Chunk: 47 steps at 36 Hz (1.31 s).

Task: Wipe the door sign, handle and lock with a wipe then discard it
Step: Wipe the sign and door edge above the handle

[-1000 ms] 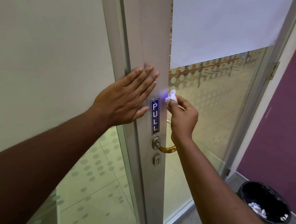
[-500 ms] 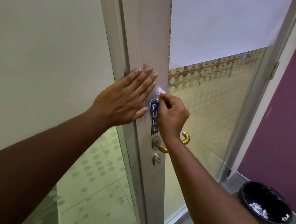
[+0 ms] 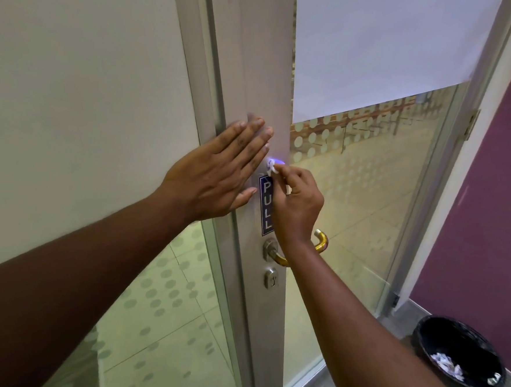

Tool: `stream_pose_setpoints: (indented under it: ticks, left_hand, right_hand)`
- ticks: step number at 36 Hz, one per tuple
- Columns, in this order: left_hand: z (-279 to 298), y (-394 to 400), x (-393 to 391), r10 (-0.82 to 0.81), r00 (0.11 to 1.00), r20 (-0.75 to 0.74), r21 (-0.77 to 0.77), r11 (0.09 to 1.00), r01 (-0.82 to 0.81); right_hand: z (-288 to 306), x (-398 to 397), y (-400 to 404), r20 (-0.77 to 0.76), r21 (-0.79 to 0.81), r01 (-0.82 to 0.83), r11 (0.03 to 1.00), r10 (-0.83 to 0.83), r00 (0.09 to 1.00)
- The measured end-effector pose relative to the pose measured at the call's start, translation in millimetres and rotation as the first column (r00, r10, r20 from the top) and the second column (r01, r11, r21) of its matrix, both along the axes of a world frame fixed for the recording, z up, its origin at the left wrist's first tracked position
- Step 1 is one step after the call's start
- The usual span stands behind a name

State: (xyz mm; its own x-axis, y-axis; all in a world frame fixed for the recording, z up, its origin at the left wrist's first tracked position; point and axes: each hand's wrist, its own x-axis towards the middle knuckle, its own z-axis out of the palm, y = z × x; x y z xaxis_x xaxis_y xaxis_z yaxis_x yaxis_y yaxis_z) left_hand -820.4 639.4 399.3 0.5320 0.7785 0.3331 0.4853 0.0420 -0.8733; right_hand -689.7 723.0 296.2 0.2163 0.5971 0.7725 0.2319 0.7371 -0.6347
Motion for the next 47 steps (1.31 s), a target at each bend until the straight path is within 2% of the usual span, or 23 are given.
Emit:
stream_pose_setpoints:
  ticks: [4, 6, 10, 12, 17, 21, 29, 31, 35, 39, 42, 47]
  left_hand:
    - [0, 0, 0, -0.001, 1.000, 0.003, -0.002, 1.000, 0.001]
    - [0, 1, 0, -0.006, 1.000, 0.004, -0.001, 1.000, 0.006]
    - [-1, 1, -1, 0.000, 1.000, 0.004, 0.001, 1.000, 0.000]
    - [-1, 1, -2, -0.001, 1.000, 0.002, 0.005, 1.000, 0.001]
    - [-2, 1, -2, -0.003, 1.000, 0.001, 0.003, 1.000, 0.003]
    - [-1, 1, -2, 0.000, 1.000, 0.011, -0.005, 1.000, 0.000]
    - [0, 0, 0, 0.009, 1.000, -0.003, -0.008, 1.000, -0.009]
    - [1, -1, 0, 0.009, 1.000, 0.008, -0.015, 1.000, -0.009]
    - [1, -1, 0, 0.017, 1.000, 0.013, -0.019, 1.000, -0.017]
    - [1, -3, 2, 0.018, 1.000, 0.018, -0.019, 1.000, -0.018]
    - [1, -3, 2, 0.017, 1.000, 0.020, -0.018, 1.000, -0.017]
    - [3, -4, 3, 0.027, 1.000, 0.008, -0.019, 0.999, -0.026]
  right_hand:
    - [-11, 8, 2, 0.120, -0.014, 0.068, 0.998, -0.066, 0.991]
    - [-13, 14, 2, 0.146, -0.055, 0.055, 0.997, -0.046, 0.988]
    - [-3, 28, 10, 0.040, -0.150, -0.088, 0.985, 0.095, 0.995]
    - [7, 29, 14, 0.009, -0.124, -0.120, 0.985, 0.122, 0.993]
    - [7, 24, 16, 0.135, -0.025, -0.050, 0.998, 0.053, 0.989]
    - [-14, 26, 13, 0.171, -0.029, -0.030, 0.999, 0.035, 0.985]
    - [-51, 33, 4, 0.254, -0.260, 0.000, 0.966, 0.069, 0.965]
    - [-48, 38, 6, 0.220, -0.319, -0.015, 0.948, 0.089, 0.971]
    - [-28, 37, 8, 0.043, -0.231, -0.054, 0.971, 0.066, 0.997]
    - [-20, 21, 5, 0.114, -0.143, 0.001, 0.990, 0.015, 0.993]
    - [-30, 14, 0, 0.126, -0.135, 0.032, 0.990, -0.015, 0.992]
    - [-51, 21, -5, 0.209, -0.255, -0.019, 0.967, 0.075, 0.975]
